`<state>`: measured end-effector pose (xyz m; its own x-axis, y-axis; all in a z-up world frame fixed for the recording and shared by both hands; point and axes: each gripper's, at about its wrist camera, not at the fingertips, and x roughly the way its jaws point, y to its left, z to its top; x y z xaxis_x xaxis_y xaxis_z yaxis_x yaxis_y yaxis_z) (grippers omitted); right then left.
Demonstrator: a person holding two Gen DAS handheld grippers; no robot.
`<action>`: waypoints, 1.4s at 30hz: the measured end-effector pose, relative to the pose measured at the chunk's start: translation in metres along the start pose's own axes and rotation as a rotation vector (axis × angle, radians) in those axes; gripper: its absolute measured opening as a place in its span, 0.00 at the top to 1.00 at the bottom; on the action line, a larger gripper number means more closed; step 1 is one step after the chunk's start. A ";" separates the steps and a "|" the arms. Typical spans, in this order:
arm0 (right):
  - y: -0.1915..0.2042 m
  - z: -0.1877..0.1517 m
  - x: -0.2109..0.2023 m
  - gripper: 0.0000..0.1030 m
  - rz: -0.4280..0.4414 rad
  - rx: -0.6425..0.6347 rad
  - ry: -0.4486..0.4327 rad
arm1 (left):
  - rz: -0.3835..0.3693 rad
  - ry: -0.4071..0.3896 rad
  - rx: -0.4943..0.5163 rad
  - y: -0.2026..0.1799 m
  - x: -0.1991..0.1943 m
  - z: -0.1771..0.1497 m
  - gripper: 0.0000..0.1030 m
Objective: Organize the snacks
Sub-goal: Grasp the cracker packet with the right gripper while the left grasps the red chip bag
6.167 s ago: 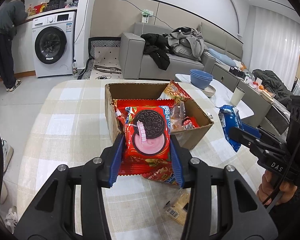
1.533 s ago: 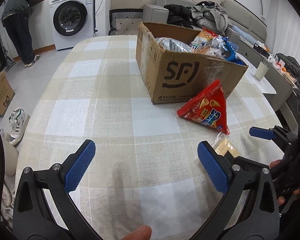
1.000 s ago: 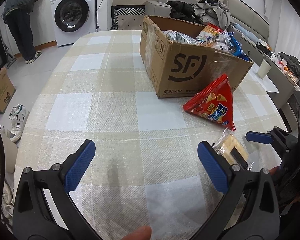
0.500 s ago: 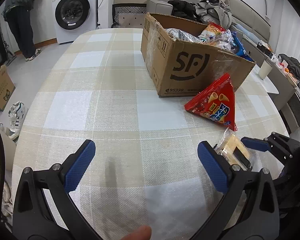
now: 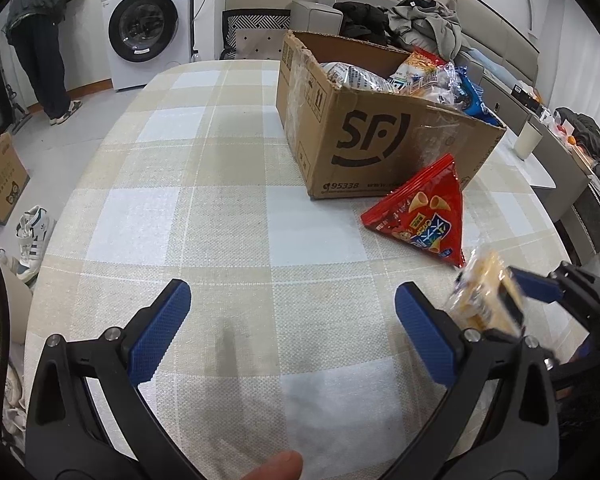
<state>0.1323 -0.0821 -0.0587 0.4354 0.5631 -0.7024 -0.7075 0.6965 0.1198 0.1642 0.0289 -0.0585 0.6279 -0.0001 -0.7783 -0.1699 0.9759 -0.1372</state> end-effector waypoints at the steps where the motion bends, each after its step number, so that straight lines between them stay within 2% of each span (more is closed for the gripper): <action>1: -0.002 0.001 -0.005 0.43 -0.010 0.003 -0.019 | -0.004 0.002 0.001 -0.001 0.000 0.000 0.01; 4: -0.012 0.003 -0.017 0.43 -0.027 0.031 -0.080 | -0.022 0.007 -0.003 -0.005 0.002 0.002 0.01; 9: -0.032 0.002 -0.024 0.43 -0.068 0.087 -0.125 | -0.058 0.014 -0.006 -0.014 0.008 0.007 0.01; 18: -0.066 0.003 -0.025 0.43 -0.130 0.182 -0.131 | -0.124 0.041 0.018 -0.039 0.033 0.025 0.01; 27: -0.083 0.002 -0.029 0.43 -0.164 0.222 -0.136 | -0.241 0.076 0.046 -0.065 0.056 0.044 0.02; 33: -0.094 -0.001 -0.030 0.43 -0.177 0.253 -0.139 | -0.232 0.051 0.092 -0.085 0.067 0.054 0.03; 35: -0.094 -0.002 -0.030 0.43 -0.182 0.254 -0.139 | -0.224 0.061 0.096 -0.086 0.073 0.057 0.07; 37: -0.094 -0.002 -0.030 0.43 -0.184 0.255 -0.139 | -0.238 0.075 0.107 -0.090 0.079 0.058 0.19; 38: -0.095 -0.002 -0.031 0.43 -0.186 0.256 -0.140 | -0.240 0.078 0.111 -0.092 0.081 0.058 0.20; 42: -0.096 -0.003 -0.032 0.43 -0.192 0.266 -0.141 | -0.230 0.059 0.137 -0.098 0.083 0.058 0.36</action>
<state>0.1849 -0.1682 -0.0501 0.6318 0.4538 -0.6284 -0.4440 0.8764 0.1865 0.2767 -0.0541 -0.0745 0.5925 -0.2337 -0.7710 0.0787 0.9692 -0.2333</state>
